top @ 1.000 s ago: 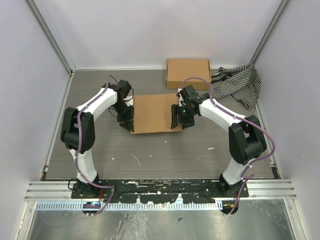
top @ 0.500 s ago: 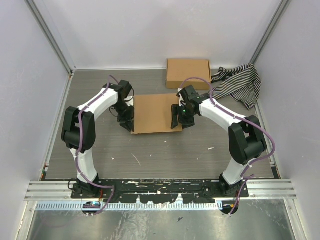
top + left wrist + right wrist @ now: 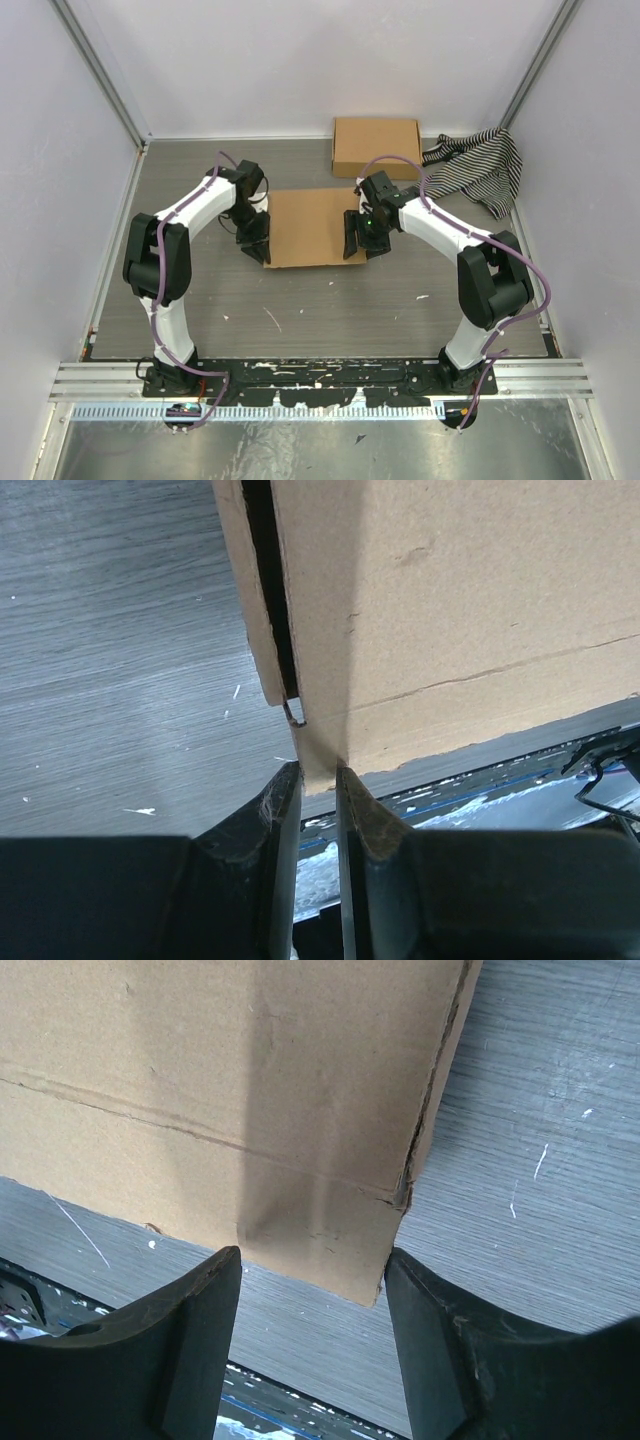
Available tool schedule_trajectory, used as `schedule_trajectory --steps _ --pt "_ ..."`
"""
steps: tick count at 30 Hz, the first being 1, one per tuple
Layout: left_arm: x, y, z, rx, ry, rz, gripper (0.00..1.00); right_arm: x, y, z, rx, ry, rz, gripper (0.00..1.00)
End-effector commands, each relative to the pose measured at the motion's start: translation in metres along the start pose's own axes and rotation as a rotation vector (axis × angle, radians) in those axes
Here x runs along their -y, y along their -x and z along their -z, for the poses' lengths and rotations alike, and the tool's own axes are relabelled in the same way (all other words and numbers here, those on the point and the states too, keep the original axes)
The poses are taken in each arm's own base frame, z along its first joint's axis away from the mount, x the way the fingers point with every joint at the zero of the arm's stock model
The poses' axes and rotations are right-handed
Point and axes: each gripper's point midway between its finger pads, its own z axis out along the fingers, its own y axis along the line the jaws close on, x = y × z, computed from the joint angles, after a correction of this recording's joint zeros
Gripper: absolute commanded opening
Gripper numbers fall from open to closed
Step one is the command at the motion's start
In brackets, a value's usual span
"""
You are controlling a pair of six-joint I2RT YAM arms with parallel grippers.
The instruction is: Fold the paper box
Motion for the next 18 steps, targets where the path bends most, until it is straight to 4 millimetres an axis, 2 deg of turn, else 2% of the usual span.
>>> schedule_trajectory --steps 1,9,13,16,18 --pt "0.005 0.002 -0.01 -0.002 -0.038 0.003 0.27 -0.013 0.015 0.007 0.045 0.041 0.019 0.64" --pt "-0.012 0.01 -0.027 0.029 0.037 0.017 0.27 0.003 0.012 -0.008 0.06 -0.016 0.009 0.64" --pt "-0.016 0.023 -0.033 0.097 0.06 0.033 0.28 0.012 0.017 -0.014 0.105 -0.056 0.006 0.65" --pt "-0.021 0.03 -0.032 0.149 0.086 0.058 0.29 0.021 0.022 -0.017 0.159 -0.093 0.0 0.65" --pt "-0.02 0.031 -0.023 0.187 0.089 0.06 0.3 0.024 0.026 -0.01 0.209 -0.11 -0.003 0.66"
